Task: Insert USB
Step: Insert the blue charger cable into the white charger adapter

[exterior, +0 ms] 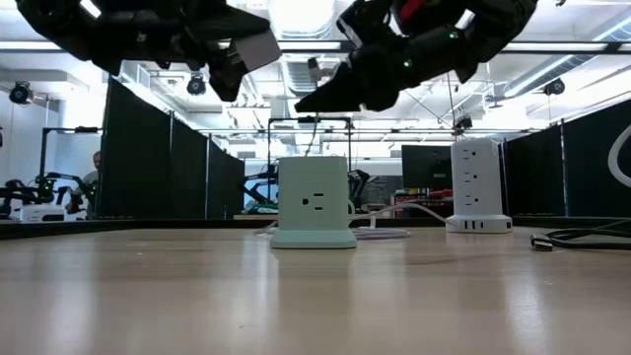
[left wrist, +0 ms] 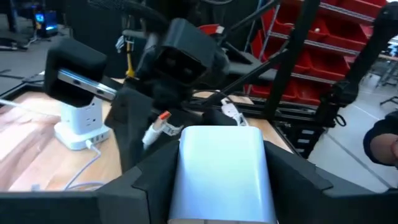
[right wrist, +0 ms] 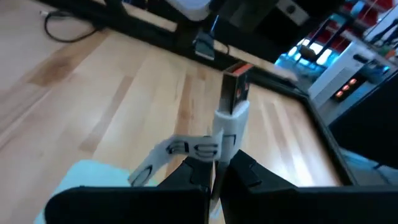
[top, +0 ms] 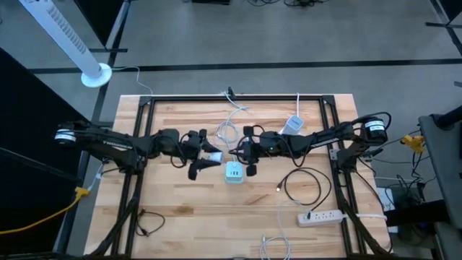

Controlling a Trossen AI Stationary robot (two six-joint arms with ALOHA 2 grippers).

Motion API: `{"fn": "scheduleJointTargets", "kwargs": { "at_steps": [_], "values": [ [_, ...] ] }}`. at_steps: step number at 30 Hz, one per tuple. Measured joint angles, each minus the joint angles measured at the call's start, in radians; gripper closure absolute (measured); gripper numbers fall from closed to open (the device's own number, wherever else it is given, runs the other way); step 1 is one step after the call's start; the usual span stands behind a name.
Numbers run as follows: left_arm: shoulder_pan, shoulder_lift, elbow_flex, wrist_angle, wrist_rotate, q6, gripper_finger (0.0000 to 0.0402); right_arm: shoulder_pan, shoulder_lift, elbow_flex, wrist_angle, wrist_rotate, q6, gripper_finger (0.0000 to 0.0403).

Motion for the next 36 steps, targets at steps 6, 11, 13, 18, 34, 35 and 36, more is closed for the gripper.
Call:
{"fn": "scheduleJointTargets", "kwargs": {
  "at_steps": [6,11,13,18,34,35,36],
  "values": [
    [-0.001,0.012,-0.001,0.019,0.028,-0.015,0.0207,0.0,0.046,0.029,-0.03,-0.09,0.088,0.0403],
    [-0.012,0.015,-0.008,0.156,0.218,-0.009,0.0207,0.017,0.064,0.032,-0.097,-0.086,0.03,0.0403],
    [-0.017,0.014,-0.013,0.195,0.279,0.0,0.0207,0.029,0.064,0.035,-0.135,-0.074,-0.067,0.0403],
    [-0.022,0.017,-0.021,0.224,0.395,0.019,0.0207,0.073,0.064,0.04,-0.179,0.052,-0.297,0.0403],
    [-0.02,0.039,-0.028,0.208,0.357,0.061,0.0207,0.26,0.063,0.041,-0.21,0.159,-0.477,0.0403],
    [-0.02,0.045,-0.028,0.211,0.356,0.06,0.0207,0.267,0.063,0.041,-0.231,0.159,-0.475,0.0403],
    [-0.02,0.051,-0.028,0.212,0.352,0.059,0.0207,0.272,0.064,0.041,-0.251,0.157,-0.468,0.0403]
  ]
}}
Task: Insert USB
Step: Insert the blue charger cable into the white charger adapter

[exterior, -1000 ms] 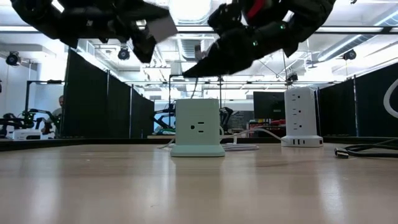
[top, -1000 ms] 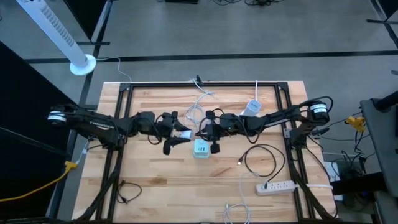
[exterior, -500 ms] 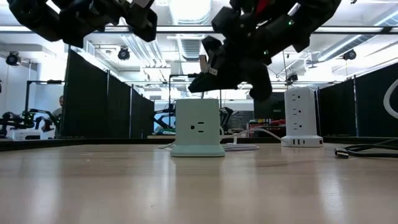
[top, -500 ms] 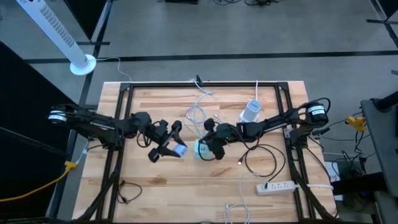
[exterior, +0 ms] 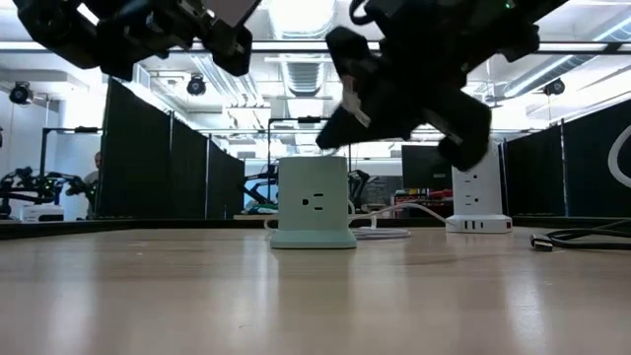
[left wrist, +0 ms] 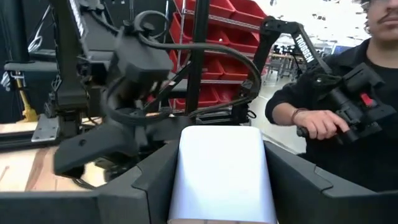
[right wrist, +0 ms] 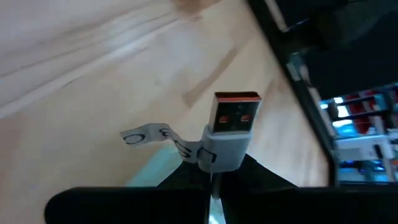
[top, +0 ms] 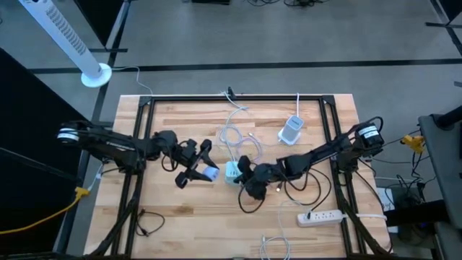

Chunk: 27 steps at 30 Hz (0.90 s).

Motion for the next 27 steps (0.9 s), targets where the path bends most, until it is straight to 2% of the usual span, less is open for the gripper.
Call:
{"fn": "scheduleJointTargets", "kwargs": {
  "at_steps": [5,9,17,21,27],
  "values": [
    [-0.001,0.055,0.0,-0.001,-0.045,0.006,0.0207,0.011,0.026,0.0,-0.033,-0.09,0.079,0.0403],
    [-0.001,0.113,0.0,0.041,-0.048,0.007,0.0207,0.016,0.043,0.0,-0.036,-0.105,0.119,0.0391],
    [-0.001,0.197,0.0,0.126,-0.048,0.006,0.0207,0.014,0.058,0.0,-0.039,-0.111,0.117,0.0292],
    [-0.001,0.205,0.0,0.126,-0.048,-0.005,0.0207,0.016,0.053,0.0,-0.066,-0.111,0.057,0.0243],
    [-0.002,0.198,0.0,0.133,-0.046,-0.02,0.0207,0.027,0.05,0.0,-0.14,-0.118,-0.031,0.0208]
  ]
}}
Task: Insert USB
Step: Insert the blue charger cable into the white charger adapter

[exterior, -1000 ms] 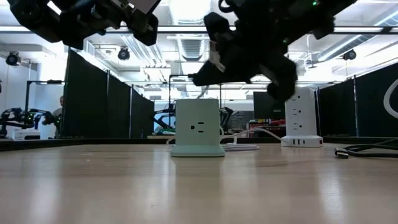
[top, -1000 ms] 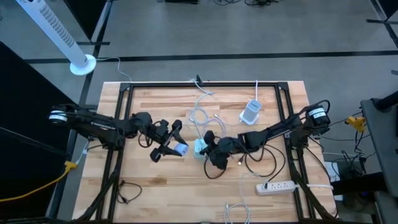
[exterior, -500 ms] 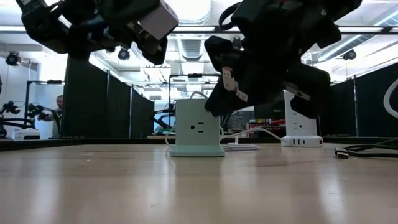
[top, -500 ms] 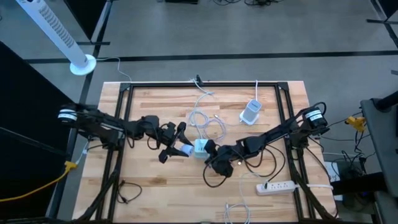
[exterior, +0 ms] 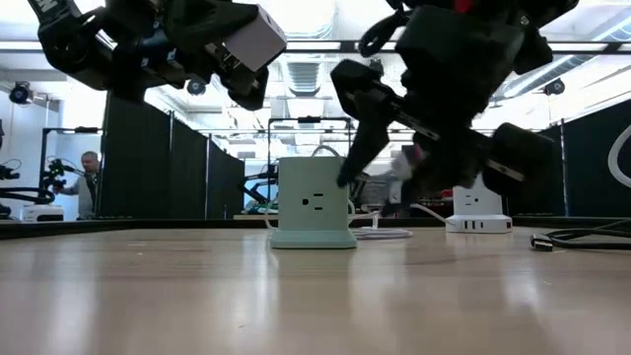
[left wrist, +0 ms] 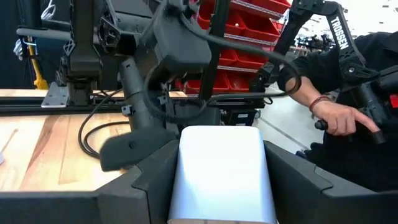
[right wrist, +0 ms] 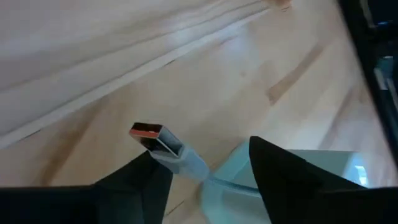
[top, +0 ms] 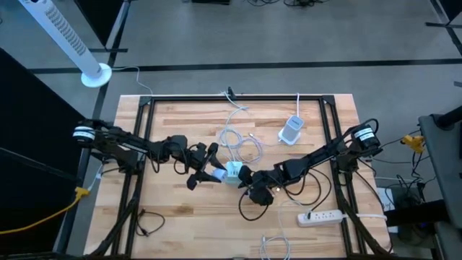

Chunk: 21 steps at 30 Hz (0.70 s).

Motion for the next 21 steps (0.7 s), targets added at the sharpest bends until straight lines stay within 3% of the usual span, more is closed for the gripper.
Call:
{"fn": "scheduleJointTargets", "kwargs": {
  "at_steps": [16,21],
  "values": [
    [0.0,0.0,0.0,-0.01,0.001,0.015,0.0207,0.0,-0.003,0.001,-0.287,-0.018,-0.028,0.0233],
    [0.001,0.0,0.0,-0.009,0.001,0.018,0.0207,0.002,-0.004,0.009,-0.32,0.028,-0.044,0.0233]
  ]
}}
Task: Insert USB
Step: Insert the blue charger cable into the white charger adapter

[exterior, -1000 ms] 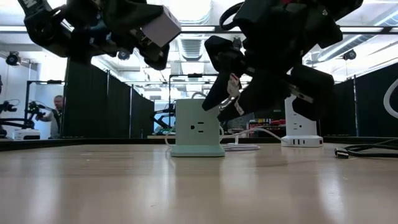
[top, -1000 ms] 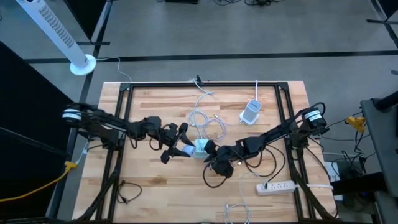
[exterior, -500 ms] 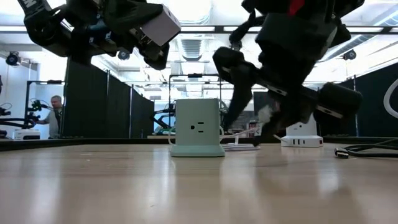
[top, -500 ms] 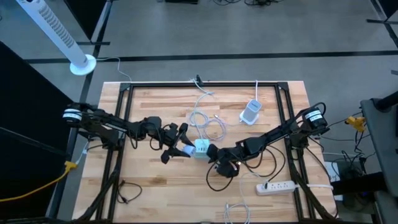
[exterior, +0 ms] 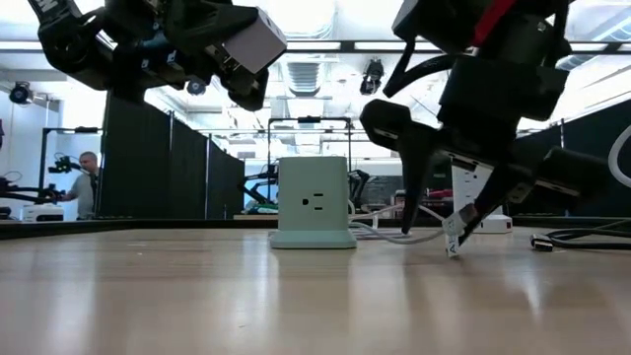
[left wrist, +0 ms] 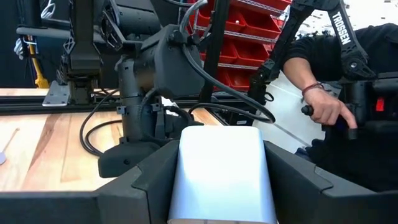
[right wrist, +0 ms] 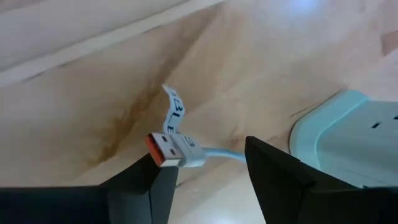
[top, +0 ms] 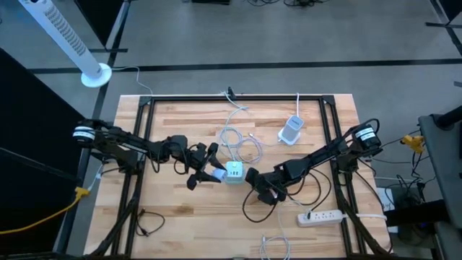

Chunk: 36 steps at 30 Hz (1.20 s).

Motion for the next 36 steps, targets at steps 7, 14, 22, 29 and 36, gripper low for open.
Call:
{"fn": "scheduleJointTargets", "kwargs": {
  "at_steps": [7,14,22,29,36],
  "values": [
    [0.0,0.0,0.0,0.002,0.0,-0.021,0.0207,-0.003,0.002,0.115,-0.149,0.031,0.041,0.0233],
    [-0.005,0.0,0.0,0.002,0.0,-0.033,0.0207,-0.006,0.004,0.118,-0.239,-0.027,0.052,0.0233],
    [-0.01,0.0,0.0,0.003,0.0,-0.03,0.0207,-0.004,0.045,0.105,-0.209,-0.023,-0.158,0.0233],
    [-0.016,0.0,0.0,0.002,0.001,-0.029,0.0207,-0.002,0.049,0.104,-0.179,-0.021,-0.357,0.0244],
    [-0.028,0.0,0.0,0.001,0.0,-0.029,0.0207,-0.005,0.058,0.102,-0.108,-0.011,-0.277,0.0362]
  ]
}}
